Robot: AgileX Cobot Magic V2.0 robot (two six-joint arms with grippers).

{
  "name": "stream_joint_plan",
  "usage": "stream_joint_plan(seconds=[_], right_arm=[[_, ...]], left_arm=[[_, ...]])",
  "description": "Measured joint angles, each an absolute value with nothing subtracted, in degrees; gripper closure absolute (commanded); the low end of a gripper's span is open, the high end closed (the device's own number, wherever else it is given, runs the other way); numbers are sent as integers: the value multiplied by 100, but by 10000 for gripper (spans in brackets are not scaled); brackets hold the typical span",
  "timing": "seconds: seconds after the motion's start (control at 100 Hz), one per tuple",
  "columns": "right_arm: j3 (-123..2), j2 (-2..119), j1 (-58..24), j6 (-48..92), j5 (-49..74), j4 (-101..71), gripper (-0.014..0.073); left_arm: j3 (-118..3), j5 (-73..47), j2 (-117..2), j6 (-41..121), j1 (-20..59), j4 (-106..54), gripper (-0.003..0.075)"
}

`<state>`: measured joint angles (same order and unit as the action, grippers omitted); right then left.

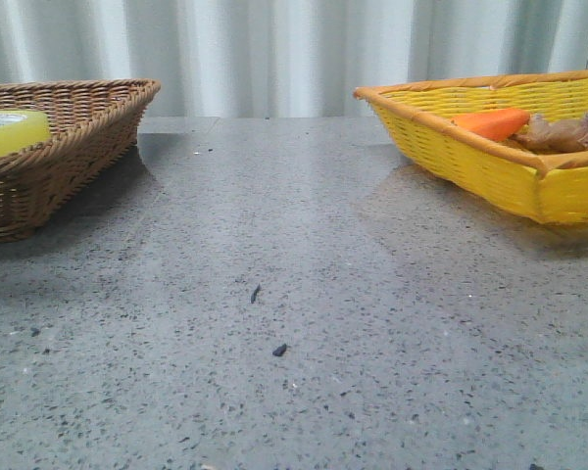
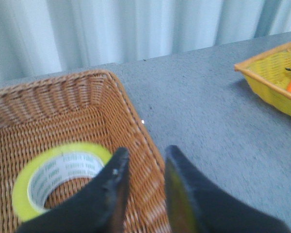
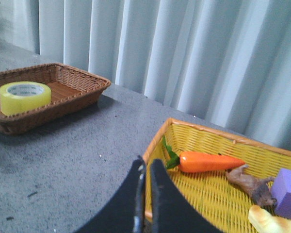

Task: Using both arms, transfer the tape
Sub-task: 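Release the tape roll and raise the left gripper away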

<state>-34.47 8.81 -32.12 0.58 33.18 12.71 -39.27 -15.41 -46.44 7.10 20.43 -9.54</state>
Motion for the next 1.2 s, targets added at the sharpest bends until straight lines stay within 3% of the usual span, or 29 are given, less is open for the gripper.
stream_joint_plan(seconds=[0.31, 0.85, 1.2], right_arm=[[-2995, 741, -3212, 68, 3330, 1336, 635], [-2984, 741, -3212, 68, 3330, 1347, 635], [-2984, 741, -3212, 68, 3330, 1349, 635]], left_arm=[[-2443, -1518, -2966, 723, 2044, -1011, 741], [-1758, -1438, -2706, 732, 2111, -1020, 741], [31, 236, -1150, 732, 2160, -1010, 741]])
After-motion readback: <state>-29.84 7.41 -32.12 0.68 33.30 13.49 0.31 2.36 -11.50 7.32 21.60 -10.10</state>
